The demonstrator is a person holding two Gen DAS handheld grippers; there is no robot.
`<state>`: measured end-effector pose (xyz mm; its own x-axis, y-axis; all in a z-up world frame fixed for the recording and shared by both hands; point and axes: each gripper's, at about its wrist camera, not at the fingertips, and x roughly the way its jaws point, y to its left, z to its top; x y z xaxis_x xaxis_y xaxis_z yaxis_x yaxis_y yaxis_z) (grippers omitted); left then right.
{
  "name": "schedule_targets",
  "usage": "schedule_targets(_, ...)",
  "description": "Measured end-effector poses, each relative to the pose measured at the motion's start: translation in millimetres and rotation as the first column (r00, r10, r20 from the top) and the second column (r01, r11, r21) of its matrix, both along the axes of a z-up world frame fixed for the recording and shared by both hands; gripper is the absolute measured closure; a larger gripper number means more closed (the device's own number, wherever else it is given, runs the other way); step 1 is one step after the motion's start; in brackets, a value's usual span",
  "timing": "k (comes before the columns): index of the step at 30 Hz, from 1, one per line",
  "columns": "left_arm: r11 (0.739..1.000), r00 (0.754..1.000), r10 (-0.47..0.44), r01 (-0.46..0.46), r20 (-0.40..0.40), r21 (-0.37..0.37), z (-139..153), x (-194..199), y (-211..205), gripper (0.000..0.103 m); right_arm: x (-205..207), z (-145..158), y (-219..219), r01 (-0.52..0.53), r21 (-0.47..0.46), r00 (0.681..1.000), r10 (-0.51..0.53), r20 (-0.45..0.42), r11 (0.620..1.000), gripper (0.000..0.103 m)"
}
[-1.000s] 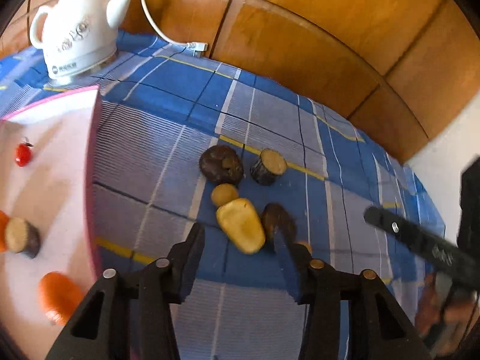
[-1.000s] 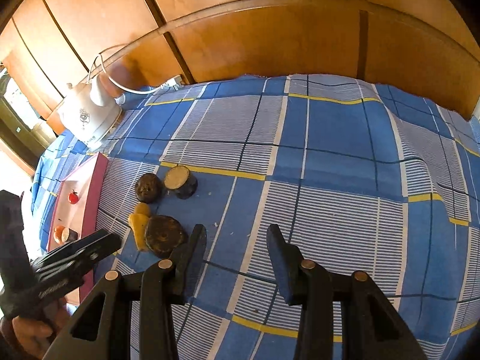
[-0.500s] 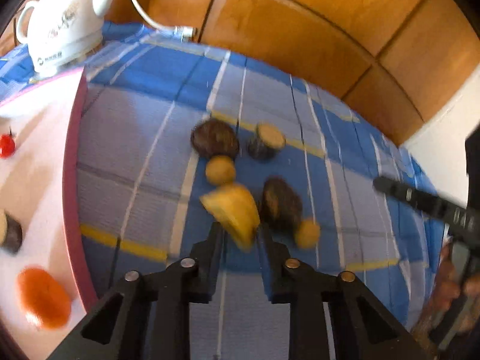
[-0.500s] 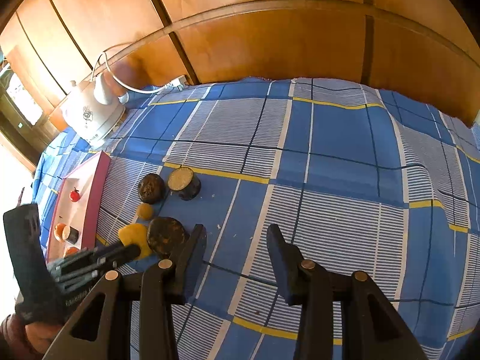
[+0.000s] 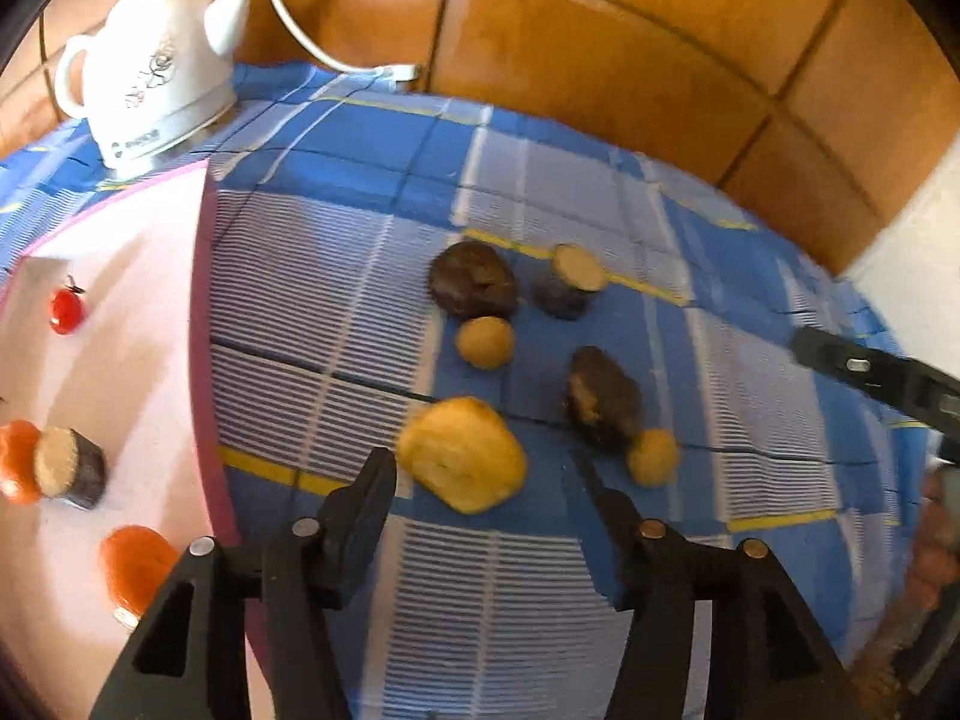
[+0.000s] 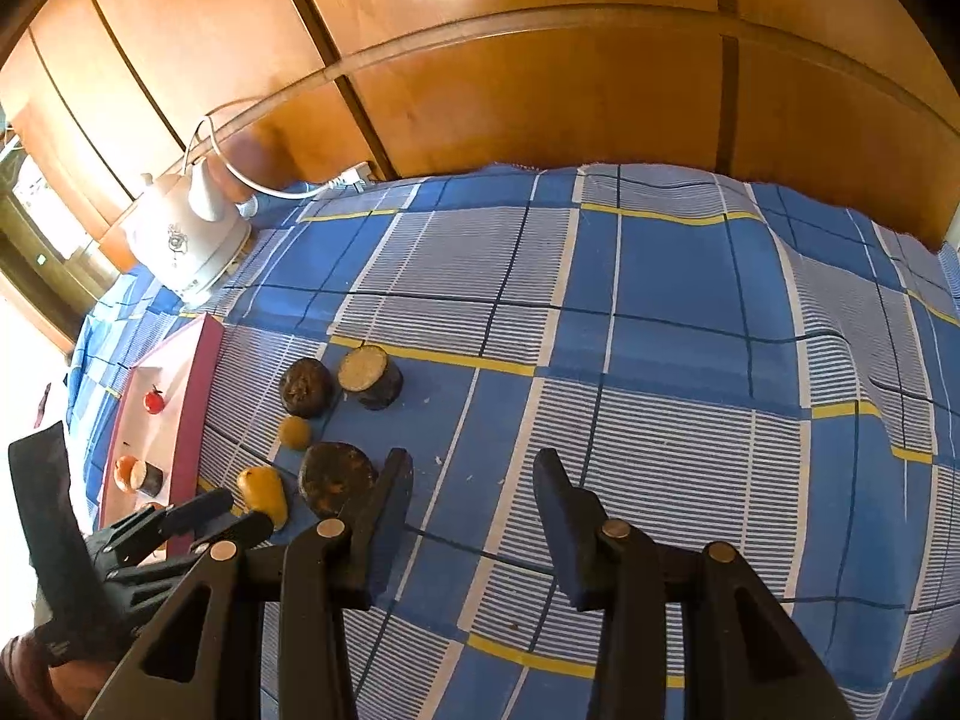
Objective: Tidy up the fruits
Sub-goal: 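Close the left tool on the yellow pepper piece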
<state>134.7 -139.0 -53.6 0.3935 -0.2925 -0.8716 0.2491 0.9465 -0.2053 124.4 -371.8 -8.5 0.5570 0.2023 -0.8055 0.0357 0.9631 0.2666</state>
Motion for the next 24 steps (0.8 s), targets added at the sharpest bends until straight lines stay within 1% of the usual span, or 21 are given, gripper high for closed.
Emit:
schedule_targets(2, 1.0, 1.0, 0.013, -0.012, -0.028, 0.017, -6.1, 3.8, -1.2, 0.045, 0.2, 1.7, 0.4, -0.004, 0.003, 1.0, 0.004, 0.005, 1.0, 0.061)
schedule_targets(3, 0.999, 0.999, 0.021, -0.019, -0.028, 0.037, -9.4, 6.6, -3.8, 0.045, -0.3, 2.6, 0.7, -0.007, 0.006, 1.0, 0.007, 0.009, 1.0, 0.061)
schedule_targets(5, 0.998, 1.0, 0.003, -0.003, 0.008, 0.068, -11.1, 8.3, -10.9, 0.047, -0.5, 4.0, 1.7, -0.014, 0.009, 1.0, 0.013, 0.014, 1.0, 0.061)
schedule_targets(6, 0.997, 1.0, -0.011, 0.009, 0.021, 0.081, -11.9, 8.8, -14.3, 0.055, -0.3, 3.9, 2.1, -0.016, 0.008, 1.0, 0.016, 0.014, 1.0, 0.061)
schedule_targets(7, 0.996, 0.999, -0.025, 0.022, 0.03, 0.09, -12.3, 8.9, -16.5, 0.055, 0.1, 3.4, 2.1, -0.02, 0.011, 1.0, 0.02, 0.012, 1.0, 0.061)
schedule_targets(9, 0.996, 0.998, -0.046, 0.043, 0.043, 0.077, -11.8, 5.8, -16.3, 0.056, 1.3, 2.0, 1.1, -0.023, 0.017, 1.0, 0.023, 0.008, 1.0, 0.061)
schedule_targets(12, 0.993, 0.994, -0.088, 0.082, 0.067, 0.086, -11.8, -8.7, -15.9, 0.056, 2.1, -1.6, 0.8, -0.038, 0.036, 0.999, 0.038, -0.004, 0.999, 0.061)
schedule_targets(14, 0.988, 0.986, -0.142, 0.136, 0.087, 0.071, -11.9, -30.2, -14.9, 0.056, 3.1, -5.1, 6.2, -0.079, 0.064, 0.997, 0.08, -0.016, 0.995, 0.061)
schedule_targets(15, 0.984, 0.98, -0.172, 0.165, 0.104, 0.071, -12.9, -42.7, -15.0, 0.056, 4.1, -8.0, 11.8, -0.115, 0.082, 0.993, 0.118, -0.026, 0.99, 0.061)
schedule_targets(17, 0.978, 0.969, -0.203, 0.195, 0.143, 0.072, -16.0, -55.8, -16.5, 0.055, 4.0, -12.5, 24.5, -0.175, 0.09, 0.983, 0.179, -0.04, 0.981, 0.061)
schedule_targets(19, 0.973, 0.957, -0.231, 0.221, 0.178, 0.075, -19.7, -66.8, -16.6, 0.055, 3.3, -18.9, 39.8, -0.237, 0.077, 0.969, 0.242, -0.057, 0.968, 0.061)
schedule_targets(21, 0.971, 0.951, -0.236, 0.223, 0.2, 0.088, -22.7, -70.5, -17.7, 0.055, 3.0, -26.6, 52.2, -0.28, 0.059, 0.956, 0.284, -0.076, 0.958, 0.061)
schedule_targets(24, 0.974, 0.954, -0.223, 0.212, 0.2, 0.074, -24.2, -66.7, -17.5, 0.055, -0.4, -40.7, 68.0, -0.33, 0.001, 0.939, 0.329, -0.099, 0.944, 0.061)
